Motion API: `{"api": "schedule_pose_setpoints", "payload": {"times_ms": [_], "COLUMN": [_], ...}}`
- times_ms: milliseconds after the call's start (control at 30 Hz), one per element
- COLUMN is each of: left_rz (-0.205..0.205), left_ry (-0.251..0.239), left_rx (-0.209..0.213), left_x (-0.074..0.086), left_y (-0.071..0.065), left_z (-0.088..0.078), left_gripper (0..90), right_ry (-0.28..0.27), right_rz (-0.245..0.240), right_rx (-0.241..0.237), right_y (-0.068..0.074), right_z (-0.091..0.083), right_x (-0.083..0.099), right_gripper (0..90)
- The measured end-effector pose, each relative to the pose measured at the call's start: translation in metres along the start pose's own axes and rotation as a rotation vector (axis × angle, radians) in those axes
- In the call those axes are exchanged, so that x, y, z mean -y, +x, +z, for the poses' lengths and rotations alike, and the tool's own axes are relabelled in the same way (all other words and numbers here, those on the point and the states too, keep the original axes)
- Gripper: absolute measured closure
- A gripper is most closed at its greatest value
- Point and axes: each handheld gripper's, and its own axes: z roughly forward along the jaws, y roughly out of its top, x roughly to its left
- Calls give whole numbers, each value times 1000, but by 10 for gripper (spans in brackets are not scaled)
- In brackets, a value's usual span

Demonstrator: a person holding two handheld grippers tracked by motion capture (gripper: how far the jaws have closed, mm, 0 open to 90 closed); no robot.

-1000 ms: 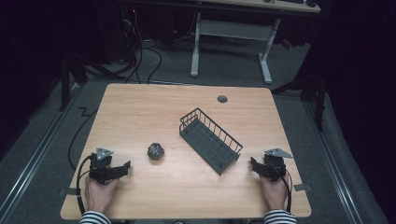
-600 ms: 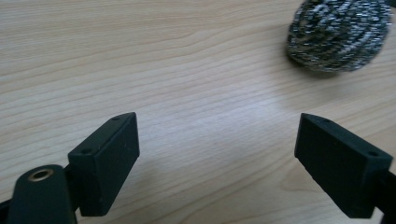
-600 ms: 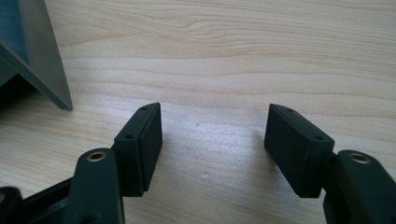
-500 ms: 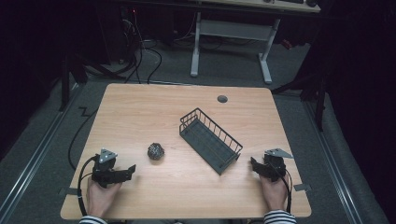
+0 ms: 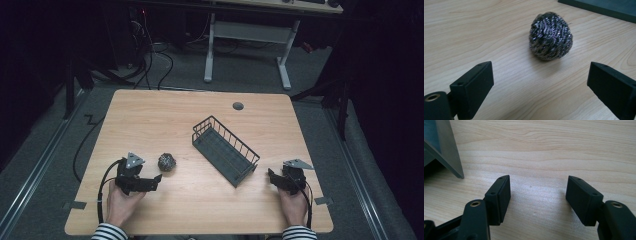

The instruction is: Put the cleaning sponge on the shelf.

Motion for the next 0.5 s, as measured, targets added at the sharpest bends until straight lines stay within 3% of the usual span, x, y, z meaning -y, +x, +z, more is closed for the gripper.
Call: {"api": "schedule_pose_setpoints", "payload": {"times_ms": [267, 500], "left_rz": [22, 43], "left_ry": [19, 66], "left_rx": [26, 11], "left_x": [-18, -28], "left_y": [-12, -17], "left_z": [19, 41], "left_gripper": [62, 70], "right_ry": [0, 0], "right_rz": [0, -2], "right_rx": [0, 0], "right_y": [0, 0], "right_z": [0, 0], "right_x": [0, 0], "right_gripper": [367, 369]}}
